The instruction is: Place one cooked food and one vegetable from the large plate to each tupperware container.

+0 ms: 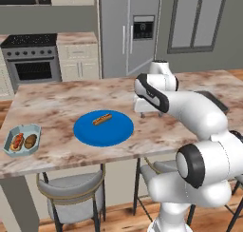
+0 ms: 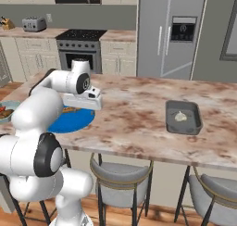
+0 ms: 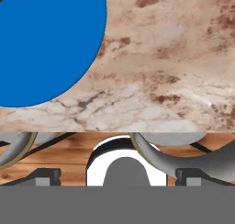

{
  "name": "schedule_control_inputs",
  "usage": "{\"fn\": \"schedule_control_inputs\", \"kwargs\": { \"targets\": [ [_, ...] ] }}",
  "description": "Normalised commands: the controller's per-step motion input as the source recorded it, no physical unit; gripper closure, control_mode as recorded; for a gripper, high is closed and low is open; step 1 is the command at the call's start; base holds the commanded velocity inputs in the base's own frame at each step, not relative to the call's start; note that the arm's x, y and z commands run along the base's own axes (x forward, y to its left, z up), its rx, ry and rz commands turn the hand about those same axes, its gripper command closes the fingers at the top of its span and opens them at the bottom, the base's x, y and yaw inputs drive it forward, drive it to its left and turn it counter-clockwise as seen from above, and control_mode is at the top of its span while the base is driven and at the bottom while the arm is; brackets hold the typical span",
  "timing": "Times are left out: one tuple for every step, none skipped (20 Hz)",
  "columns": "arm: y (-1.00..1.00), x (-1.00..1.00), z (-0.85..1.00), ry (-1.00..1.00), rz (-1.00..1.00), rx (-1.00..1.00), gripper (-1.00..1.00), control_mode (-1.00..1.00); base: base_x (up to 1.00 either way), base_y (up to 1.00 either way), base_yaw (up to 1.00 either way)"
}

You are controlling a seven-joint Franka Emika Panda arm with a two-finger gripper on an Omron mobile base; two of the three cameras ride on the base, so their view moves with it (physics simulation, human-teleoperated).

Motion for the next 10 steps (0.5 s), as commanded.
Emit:
{"fn": "schedule_control_inputs", "kwargs": {
  "targets": [
    [0.0, 0.0, 0.0, 0.0, 0.0, 0.0, -1.0, 1.0, 0.25, 0.15, 0.0],
    [0.0, 0.0, 0.0, 0.0, 0.0, 0.0, -1.0, 1.0, 0.34, 0.35, -0.04],
    [0.0, 0.0, 0.0, 0.0, 0.0, 0.0, -1.0, 1.0, 0.38, 0.37, 0.0],
    [0.0, 0.0, 0.0, 0.0, 0.0, 0.0, -1.0, 1.0, 0.41, 0.48, 0.0],
    [0.0, 0.0, 0.0, 0.0, 0.0, 0.0, -1.0, 1.0, 0.5, 0.54, 0.0],
    [0.0, 0.0, 0.0, 0.0, 0.0, 0.0, -1.0, 1.0, 0.56, 0.57, 0.0],
    [0.0, 0.0, 0.0, 0.0, 0.0, 0.0, -1.0, 1.0, 0.53, 0.62, 0.0],
    [0.0, 0.0, 0.0, 0.0, 0.0, 0.0, -1.0, 1.0, 0.48, 0.69, 0.0],
    [0.0, 0.0, 0.0, 0.0, 0.0, 0.0, -1.0, 1.0, 0.44, 0.71, 0.0],
    [0.0, 0.0, 0.0, 0.0, 0.0, 0.0, -1.0, 1.0, 0.46, 0.76, 0.0]
  ]
}}
